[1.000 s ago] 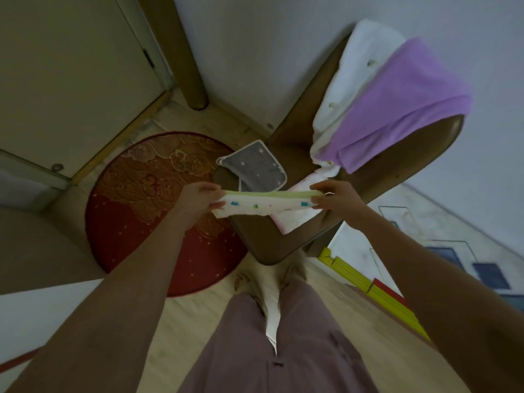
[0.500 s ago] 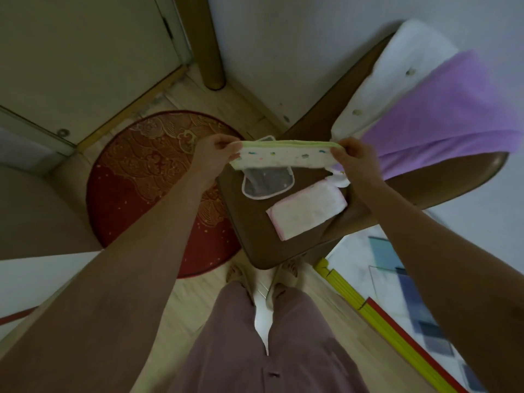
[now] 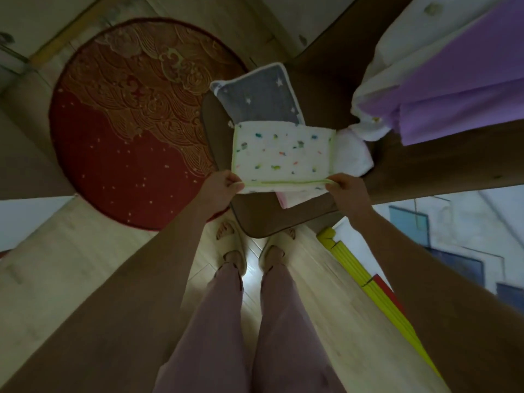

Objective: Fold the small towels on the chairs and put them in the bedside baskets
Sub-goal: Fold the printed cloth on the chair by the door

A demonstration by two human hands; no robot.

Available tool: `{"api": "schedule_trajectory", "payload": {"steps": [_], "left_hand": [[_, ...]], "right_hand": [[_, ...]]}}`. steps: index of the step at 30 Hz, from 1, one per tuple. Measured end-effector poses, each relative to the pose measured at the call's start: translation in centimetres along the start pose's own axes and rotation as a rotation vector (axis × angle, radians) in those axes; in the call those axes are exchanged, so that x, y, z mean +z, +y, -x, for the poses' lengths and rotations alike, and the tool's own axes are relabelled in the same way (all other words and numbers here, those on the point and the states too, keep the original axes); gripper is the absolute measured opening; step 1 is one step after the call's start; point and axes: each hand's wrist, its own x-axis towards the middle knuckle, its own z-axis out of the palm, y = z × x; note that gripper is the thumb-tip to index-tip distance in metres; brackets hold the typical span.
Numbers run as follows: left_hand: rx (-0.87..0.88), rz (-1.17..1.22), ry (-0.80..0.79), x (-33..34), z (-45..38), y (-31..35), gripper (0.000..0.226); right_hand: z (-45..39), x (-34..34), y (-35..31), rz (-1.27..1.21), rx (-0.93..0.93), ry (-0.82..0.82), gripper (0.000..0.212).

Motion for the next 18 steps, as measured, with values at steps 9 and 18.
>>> {"api": "schedule_trajectory", "payload": {"steps": [9, 18], "left_hand": [[0.195, 0.133, 0.337, 1.2, -6.3, 2.3, 0.009], [0.281, 0.080, 0.538, 2.7, -13.4, 3.6, 0.016]], "right_hand": [[-6.6, 1.8, -1.1, 0.066, -0.128, 0.222, 0.025], [-12.7, 4.5, -1.8, 0.111, -0.131, 0.416, 0.025]]}}
